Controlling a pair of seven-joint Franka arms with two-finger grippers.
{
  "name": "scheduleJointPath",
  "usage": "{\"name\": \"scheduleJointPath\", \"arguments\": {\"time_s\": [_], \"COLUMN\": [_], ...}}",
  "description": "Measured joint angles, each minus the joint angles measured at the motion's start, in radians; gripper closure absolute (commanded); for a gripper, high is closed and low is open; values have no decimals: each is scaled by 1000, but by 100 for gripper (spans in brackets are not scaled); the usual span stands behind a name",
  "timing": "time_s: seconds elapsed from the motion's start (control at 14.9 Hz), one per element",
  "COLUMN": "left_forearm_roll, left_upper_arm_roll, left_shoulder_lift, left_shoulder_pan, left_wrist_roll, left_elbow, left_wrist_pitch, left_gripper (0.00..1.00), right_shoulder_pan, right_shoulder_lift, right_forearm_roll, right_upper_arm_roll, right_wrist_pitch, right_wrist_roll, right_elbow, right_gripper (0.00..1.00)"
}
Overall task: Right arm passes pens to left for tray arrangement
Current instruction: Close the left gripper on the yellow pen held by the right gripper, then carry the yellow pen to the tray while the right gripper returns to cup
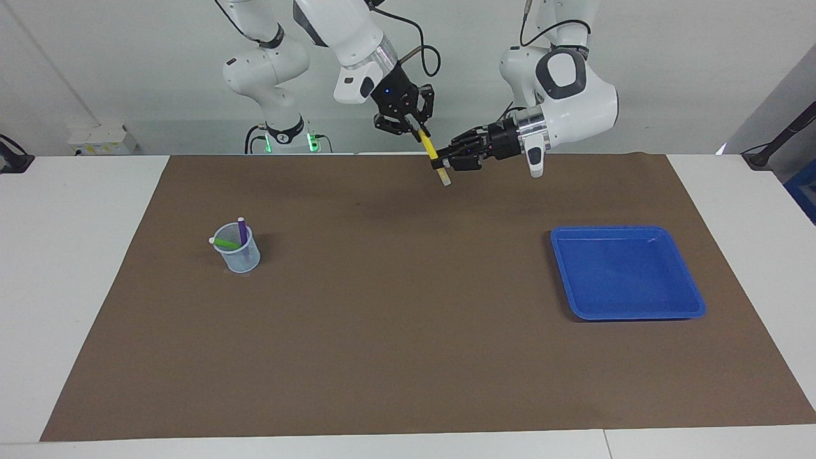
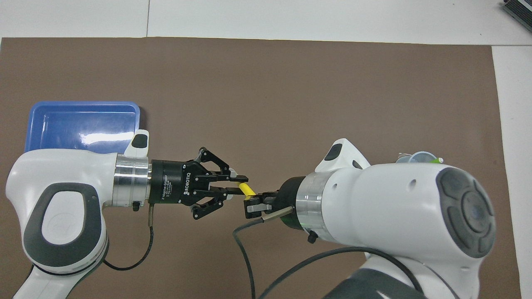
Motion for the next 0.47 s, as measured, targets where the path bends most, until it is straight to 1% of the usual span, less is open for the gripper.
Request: {"name": "scheduleJointPath", "arguments": {"time_s": [0.2,0.27,0.34,0.4,0.47], "left_forearm_roll": [23,29,35,38,38], "left_upper_arm_roll": [-9,-10,-10,-10,-12], "left_shoulder_lift": [-10,-12,-14,-15,-16], "left_shoulder_pan": [-1,-1,-1,-1,-1], "left_wrist_roll": [3,3,3,2,-2], "left_elbow": [-5,-5,-5,-5,-5], "left_wrist_pitch": [1,1,2,2,2], "left_gripper": [100,100,100,100,100], "right_shoulder_pan": [-1,0,0,0,0], "right_shoulder_lift": [-4,-4,-4,-4,-4], "right_forearm_roll": [-4,-4,-4,-4,-4], "right_upper_arm_roll": [-2,-1,0,0,0], "right_wrist_pitch": [-2,-3,-3,-3,-2], "right_wrist_roll": [0,0,0,8,29], "right_elbow": [0,-1,-2,-2,-3], "right_gripper": [100,95,58,30,0]}}
